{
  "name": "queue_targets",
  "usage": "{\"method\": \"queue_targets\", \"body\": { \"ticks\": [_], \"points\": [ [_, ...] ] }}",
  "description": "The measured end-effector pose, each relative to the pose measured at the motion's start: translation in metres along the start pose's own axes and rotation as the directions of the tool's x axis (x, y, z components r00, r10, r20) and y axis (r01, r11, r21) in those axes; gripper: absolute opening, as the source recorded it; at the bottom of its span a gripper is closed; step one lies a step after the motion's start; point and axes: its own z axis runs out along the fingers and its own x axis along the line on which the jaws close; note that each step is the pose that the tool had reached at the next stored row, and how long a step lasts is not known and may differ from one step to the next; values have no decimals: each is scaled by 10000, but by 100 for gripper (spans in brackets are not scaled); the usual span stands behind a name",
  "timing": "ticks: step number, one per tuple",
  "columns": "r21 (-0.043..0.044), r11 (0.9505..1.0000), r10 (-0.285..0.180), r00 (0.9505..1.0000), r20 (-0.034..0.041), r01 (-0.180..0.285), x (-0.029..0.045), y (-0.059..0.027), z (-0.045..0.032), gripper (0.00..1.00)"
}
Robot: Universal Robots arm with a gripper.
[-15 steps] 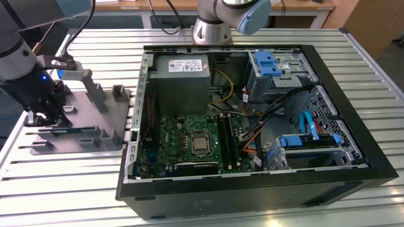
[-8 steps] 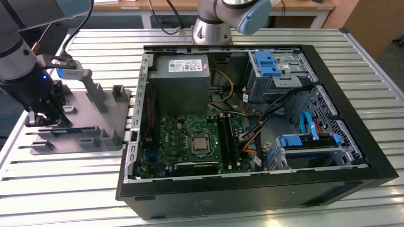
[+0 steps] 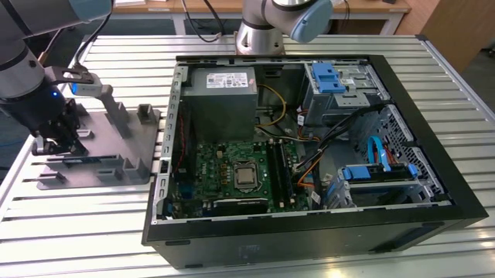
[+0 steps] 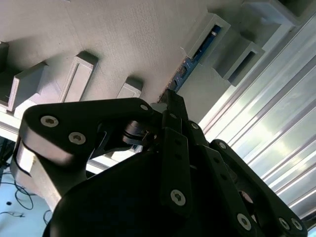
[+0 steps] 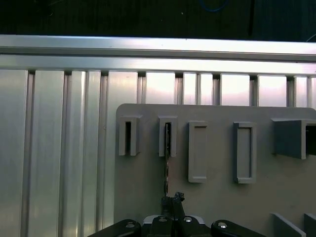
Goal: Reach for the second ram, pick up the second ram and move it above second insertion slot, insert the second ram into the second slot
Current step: 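Pick up the second ram and move it above second insertion slot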
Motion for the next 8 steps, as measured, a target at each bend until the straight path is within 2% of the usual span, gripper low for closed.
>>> {"method": "queue_targets", "body": {
  "ticks": [3, 5, 7, 8],
  "points": [
    [0, 10000, -7, 10000, 0, 7, 0, 0, 0, 11],
    [-1, 10000, -12, 10000, 0, 12, 1, -1, 0, 23],
    [0, 10000, -16, 10000, 0, 16, 0, -1, 0, 23],
    [0, 10000, -18, 10000, 0, 18, 0, 0, 0, 30]
  ]
}}
